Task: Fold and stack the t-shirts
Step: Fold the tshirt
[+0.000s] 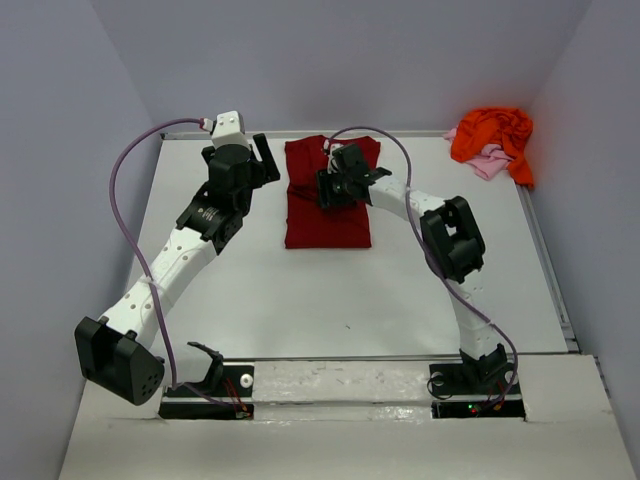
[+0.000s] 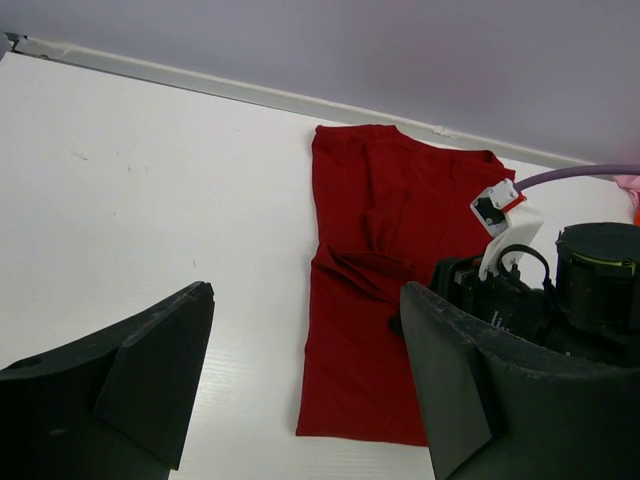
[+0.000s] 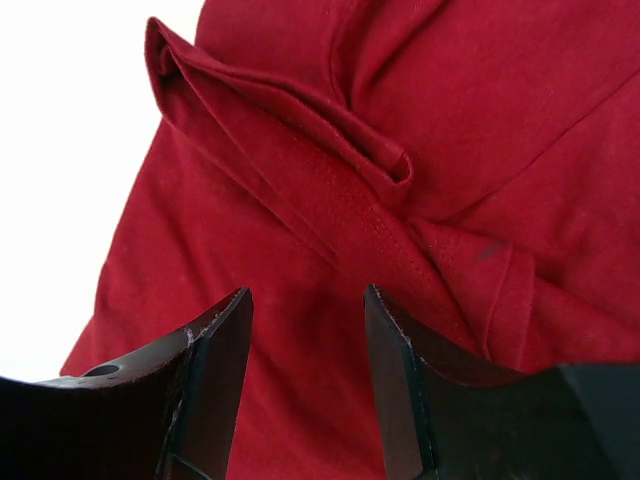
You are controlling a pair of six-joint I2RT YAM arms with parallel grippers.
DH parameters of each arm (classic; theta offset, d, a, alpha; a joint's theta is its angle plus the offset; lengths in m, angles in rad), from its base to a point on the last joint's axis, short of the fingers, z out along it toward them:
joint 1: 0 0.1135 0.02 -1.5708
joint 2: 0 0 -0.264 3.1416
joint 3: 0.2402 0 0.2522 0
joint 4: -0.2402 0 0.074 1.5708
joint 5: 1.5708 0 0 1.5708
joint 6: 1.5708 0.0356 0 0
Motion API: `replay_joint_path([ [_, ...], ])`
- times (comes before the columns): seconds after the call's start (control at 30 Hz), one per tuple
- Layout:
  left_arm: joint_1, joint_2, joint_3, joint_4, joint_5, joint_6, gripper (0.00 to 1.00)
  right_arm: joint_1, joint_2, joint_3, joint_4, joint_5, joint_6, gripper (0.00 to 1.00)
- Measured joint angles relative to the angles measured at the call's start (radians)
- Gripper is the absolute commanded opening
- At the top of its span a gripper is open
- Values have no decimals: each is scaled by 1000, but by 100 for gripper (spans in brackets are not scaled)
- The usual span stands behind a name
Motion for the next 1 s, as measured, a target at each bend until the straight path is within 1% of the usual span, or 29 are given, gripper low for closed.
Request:
replay_joint_path([
  [0.23,0,0,0,0,0,0,85,0,13,-38,12,-6,7,54],
  [0.53,0,0,0,0,2,0,85,0,25,-40,41,0,8,54],
  [0.7,0,0,0,0,7,0,85,0,29,-32,44,44,-2,54],
  [1.0,0,0,0,0,8,0,85,4,66,31,39,163,-39,54],
])
